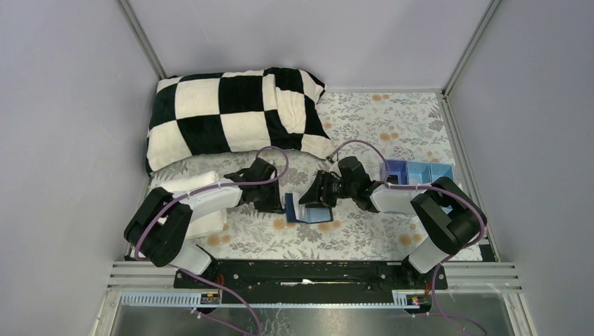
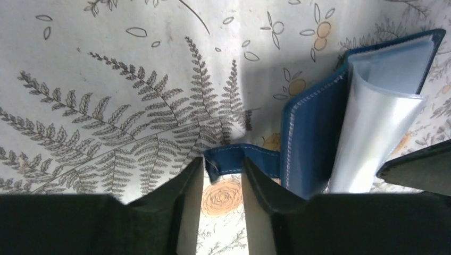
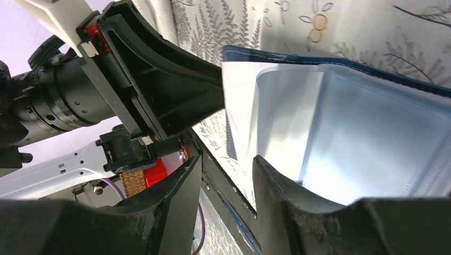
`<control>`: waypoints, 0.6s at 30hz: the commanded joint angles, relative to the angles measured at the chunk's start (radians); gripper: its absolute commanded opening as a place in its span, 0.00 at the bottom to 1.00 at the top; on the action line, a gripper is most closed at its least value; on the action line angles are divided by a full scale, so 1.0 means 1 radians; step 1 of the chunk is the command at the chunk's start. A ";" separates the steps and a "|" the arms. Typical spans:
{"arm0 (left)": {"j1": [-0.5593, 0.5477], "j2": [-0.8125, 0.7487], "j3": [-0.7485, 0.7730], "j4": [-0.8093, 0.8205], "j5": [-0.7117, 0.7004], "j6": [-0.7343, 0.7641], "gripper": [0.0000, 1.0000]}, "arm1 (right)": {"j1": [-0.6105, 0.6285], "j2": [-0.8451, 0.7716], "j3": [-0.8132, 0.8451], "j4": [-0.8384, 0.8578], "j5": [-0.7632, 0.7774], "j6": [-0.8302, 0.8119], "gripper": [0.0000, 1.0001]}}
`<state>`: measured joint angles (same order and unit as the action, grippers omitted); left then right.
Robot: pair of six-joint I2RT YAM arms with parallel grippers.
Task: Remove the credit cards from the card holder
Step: Open the card holder at the center of the board.
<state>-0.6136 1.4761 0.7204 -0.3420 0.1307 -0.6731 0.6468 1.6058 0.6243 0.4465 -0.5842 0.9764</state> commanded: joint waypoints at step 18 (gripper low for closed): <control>0.013 -0.331 0.102 -0.024 -0.069 -0.046 0.70 | 0.073 0.183 0.187 -0.209 0.122 -0.142 0.41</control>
<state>-0.6029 1.1992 0.8803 -0.4931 0.0189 -0.6670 0.7055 1.7859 0.7597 0.3164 -0.5163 0.8986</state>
